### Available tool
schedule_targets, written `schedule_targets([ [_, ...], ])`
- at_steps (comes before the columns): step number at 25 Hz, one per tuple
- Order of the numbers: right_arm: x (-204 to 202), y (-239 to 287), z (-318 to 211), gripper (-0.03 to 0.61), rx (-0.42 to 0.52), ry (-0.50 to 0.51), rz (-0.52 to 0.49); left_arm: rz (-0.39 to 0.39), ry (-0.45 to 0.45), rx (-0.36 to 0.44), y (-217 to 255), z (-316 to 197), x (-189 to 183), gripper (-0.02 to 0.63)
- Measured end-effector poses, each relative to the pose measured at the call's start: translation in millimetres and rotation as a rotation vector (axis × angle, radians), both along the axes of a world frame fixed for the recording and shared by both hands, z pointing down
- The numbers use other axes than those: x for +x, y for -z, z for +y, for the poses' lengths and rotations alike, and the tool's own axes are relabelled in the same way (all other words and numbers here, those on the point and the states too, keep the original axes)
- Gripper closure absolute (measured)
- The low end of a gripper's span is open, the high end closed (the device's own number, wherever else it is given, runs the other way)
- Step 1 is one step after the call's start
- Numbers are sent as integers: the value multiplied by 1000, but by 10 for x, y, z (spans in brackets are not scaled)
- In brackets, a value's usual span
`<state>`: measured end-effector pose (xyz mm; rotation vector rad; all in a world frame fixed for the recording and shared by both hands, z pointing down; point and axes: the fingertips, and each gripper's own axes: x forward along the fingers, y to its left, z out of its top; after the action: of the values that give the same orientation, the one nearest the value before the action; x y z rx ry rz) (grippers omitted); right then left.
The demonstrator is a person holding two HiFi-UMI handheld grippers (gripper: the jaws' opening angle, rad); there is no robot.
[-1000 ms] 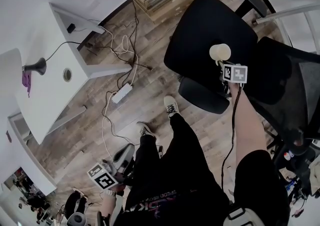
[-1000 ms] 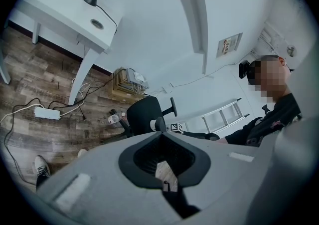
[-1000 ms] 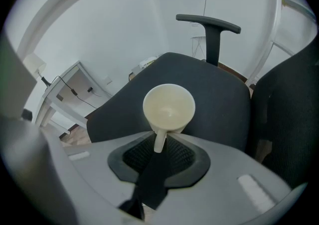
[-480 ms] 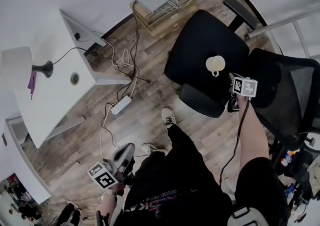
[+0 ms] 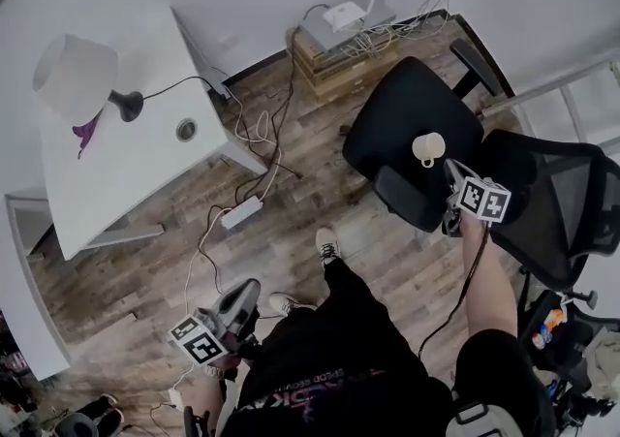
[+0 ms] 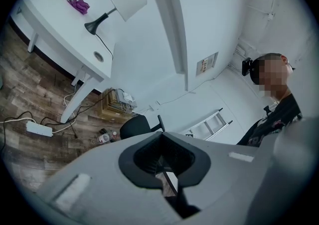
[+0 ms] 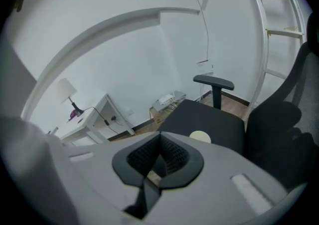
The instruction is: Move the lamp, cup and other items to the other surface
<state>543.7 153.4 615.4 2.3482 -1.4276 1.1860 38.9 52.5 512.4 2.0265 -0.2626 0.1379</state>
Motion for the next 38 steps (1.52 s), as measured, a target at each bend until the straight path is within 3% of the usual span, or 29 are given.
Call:
schedule_targets([
  [5,-1119,496,-444,574,140,221,-57,25,38,49,114,169,-390,617],
  [12,-3098,811,-874,574,232,540,-184,64,94,83,210,249,-1021,618],
  [17,-4420,923,-839,574,255,759,-286,86,145,112,264,333,-1419,617],
  [25,-6009,1074,-590,574,313,944,-526,92,226,125,290,548,-1975,618],
  [28,-6636,1099,-367,574,292,1095,-575,99,232,137,312,583,-2096,618],
  [32,-7074,1086,-133,574,259,1319,-505,122,231,153,282,638,-2168,618],
  [38,-7137,1127,-204,574,272,1288,-532,126,263,172,323,688,-2336,618],
])
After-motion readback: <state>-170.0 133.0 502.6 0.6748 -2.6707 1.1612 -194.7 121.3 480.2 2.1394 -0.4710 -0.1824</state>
